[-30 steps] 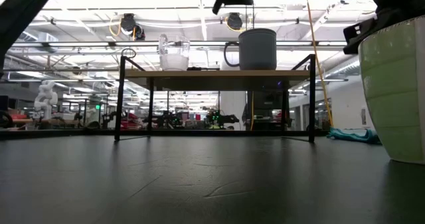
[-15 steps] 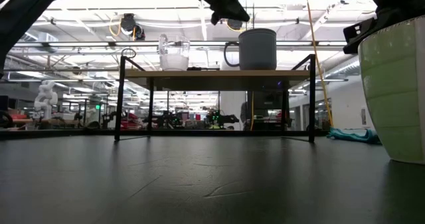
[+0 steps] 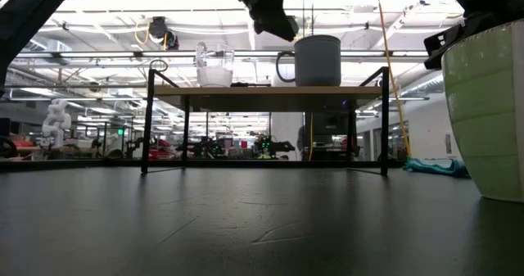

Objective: Stack small to large cups/mugs on shelf
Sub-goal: Put the gray mug on the shelf

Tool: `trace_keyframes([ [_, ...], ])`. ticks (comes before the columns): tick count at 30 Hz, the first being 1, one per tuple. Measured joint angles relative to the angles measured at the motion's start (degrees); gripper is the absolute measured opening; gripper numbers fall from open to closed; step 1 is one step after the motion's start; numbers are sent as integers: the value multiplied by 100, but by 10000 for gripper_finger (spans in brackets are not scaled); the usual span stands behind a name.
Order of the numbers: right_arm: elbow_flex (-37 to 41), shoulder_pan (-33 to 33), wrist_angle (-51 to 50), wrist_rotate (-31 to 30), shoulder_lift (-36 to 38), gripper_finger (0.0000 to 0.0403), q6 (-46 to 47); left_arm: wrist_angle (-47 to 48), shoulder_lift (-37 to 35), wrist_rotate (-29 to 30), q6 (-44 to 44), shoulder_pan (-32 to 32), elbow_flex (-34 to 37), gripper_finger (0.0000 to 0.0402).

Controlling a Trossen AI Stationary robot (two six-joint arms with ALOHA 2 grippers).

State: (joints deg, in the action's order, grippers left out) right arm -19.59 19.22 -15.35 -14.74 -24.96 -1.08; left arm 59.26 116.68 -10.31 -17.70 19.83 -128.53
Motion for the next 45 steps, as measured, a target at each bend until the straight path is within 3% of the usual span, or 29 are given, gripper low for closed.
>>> trace_keyframes([
  [7, 0, 0, -3, 0, -2, 0, 1, 533, -2, 0, -291, -87, 0, 172],
  [12, 0, 0, -35, 2, -4, 0, -4, 901, -2, 154, -563, -169, 0, 211],
  [31, 0, 0, 59, 4, -4, 0, -4, 792, -12, 709, -533, -255, 89, 214],
  [45, 0, 0, 55, 4, -4, 0, 40, 783, -11, 584, -685, -273, 90, 214],
])
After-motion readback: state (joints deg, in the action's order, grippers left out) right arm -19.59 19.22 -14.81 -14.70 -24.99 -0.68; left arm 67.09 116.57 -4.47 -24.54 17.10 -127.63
